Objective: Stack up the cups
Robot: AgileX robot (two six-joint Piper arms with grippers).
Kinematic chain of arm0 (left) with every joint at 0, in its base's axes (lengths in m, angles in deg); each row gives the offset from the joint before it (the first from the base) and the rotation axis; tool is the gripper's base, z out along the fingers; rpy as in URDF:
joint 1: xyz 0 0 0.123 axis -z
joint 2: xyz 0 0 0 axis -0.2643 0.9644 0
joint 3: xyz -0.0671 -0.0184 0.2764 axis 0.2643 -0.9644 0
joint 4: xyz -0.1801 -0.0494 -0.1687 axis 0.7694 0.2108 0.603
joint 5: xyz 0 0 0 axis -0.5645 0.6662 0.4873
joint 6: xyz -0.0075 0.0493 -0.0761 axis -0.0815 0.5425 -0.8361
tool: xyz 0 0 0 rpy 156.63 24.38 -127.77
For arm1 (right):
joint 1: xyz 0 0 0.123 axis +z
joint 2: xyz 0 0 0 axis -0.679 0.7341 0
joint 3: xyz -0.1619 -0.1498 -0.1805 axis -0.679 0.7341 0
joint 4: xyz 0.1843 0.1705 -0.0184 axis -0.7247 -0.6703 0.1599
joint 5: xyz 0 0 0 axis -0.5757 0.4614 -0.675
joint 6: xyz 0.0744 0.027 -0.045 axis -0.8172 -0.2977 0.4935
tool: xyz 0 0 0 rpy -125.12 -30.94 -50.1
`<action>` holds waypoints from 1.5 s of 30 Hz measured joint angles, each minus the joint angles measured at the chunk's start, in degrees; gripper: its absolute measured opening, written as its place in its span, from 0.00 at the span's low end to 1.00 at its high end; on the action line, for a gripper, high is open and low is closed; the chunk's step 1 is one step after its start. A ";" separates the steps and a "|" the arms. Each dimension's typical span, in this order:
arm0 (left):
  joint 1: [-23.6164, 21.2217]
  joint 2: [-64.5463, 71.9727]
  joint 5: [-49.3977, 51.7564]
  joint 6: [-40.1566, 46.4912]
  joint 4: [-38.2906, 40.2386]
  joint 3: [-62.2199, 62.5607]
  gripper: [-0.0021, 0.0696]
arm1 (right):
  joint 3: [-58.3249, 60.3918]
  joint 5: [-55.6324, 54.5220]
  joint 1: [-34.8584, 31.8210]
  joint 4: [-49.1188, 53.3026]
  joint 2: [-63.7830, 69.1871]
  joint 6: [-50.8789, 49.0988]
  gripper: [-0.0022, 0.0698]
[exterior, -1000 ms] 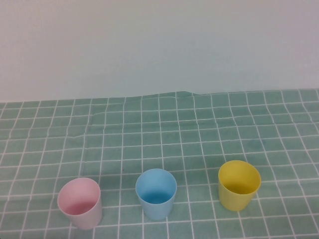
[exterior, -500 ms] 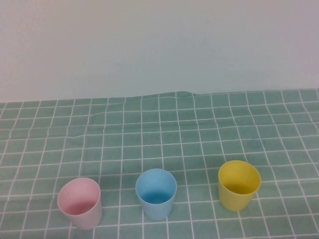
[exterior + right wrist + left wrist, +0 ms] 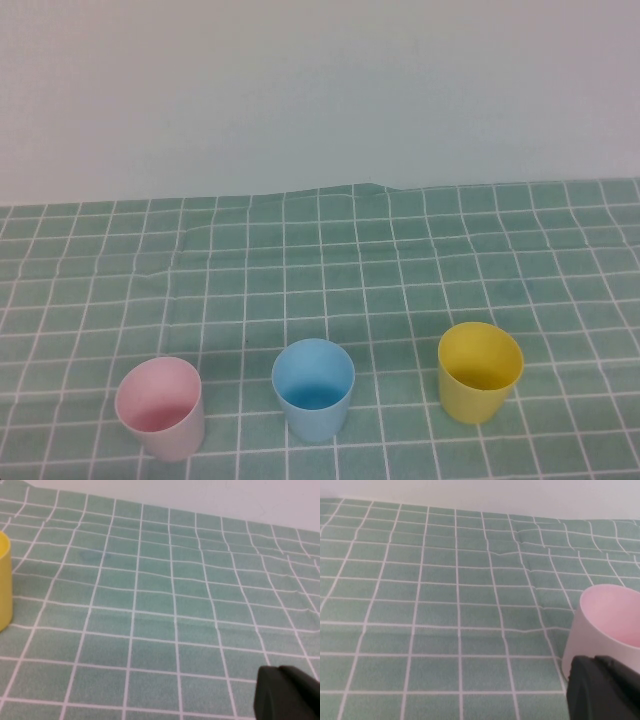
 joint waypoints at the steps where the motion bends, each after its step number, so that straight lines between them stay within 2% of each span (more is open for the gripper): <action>1: 0.00 0.00 0.00 0.00 0.00 0.00 0.03 | 0.00 0.00 0.00 0.00 0.00 0.00 0.03; 7: 0.00 0.00 -2.31 0.00 0.23 0.00 0.03 | 0.00 -1.46 0.00 0.00 0.00 0.00 0.03; 12: 0.00 0.00 -14.47 0.00 4.72 0.00 0.03 | 0.34 -13.17 0.00 -2.96 0.00 0.00 0.03; 14: 0.00 0.00 -17.79 0.39 4.30 0.00 0.03 | 0.34 -17.90 0.00 -4.27 0.00 0.00 0.03; 18: 0.00 0.00 -18.89 0.47 4.25 0.00 0.03 | 0.34 -24.59 0.00 -5.37 0.00 -0.12 0.03; 24: 0.00 0.00 -21.60 1.50 4.08 0.00 0.03 | 0.34 -28.36 0.00 -6.25 0.00 -0.12 0.03; 31: 0.00 -0.08 -24.46 -6.49 7.25 0.15 0.03 | 0.34 -33.87 0.00 -6.92 0.00 -0.01 0.03; 35: 0.00 0.03 -16.47 -6.70 6.26 7.62 0.03 | -2.77 -28.73 0.00 -6.92 0.00 0.10 0.03; 39: 0.00 1.71 -10.99 -0.49 4.55 16.03 0.03 | -11.29 -18.37 0.00 -6.23 1.34 1.87 0.03; 45: 0.00 8.58 4.18 1.49 4.57 28.12 0.03 | -24.49 0.16 0.00 -6.60 12.13 3.05 0.03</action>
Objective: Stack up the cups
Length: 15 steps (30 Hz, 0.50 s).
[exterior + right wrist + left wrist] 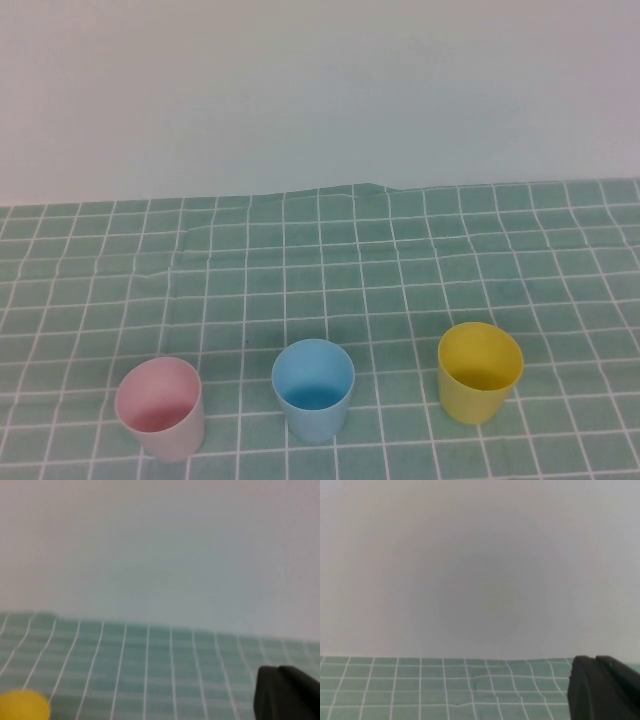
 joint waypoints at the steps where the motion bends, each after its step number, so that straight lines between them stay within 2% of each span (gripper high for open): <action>1: 0.00 0.47 -0.10 0.14 -0.47 0.12 0.03 | -1.88 2.85 0.00 -0.40 1.68 0.10 0.03; 6: 0.00 4.04 -2.07 -2.90 0.52 -1.82 0.03 | -11.42 18.62 0.00 -3.88 10.44 2.20 0.03; 9: 0.00 9.12 5.74 -3.40 2.89 2.48 0.03 | -12.87 21.94 0.00 -4.75 12.96 4.31 0.03; 15: 0.00 27.43 22.27 -1.85 2.53 13.15 0.04 | -13.16 23.87 0.00 -4.96 13.13 4.69 0.03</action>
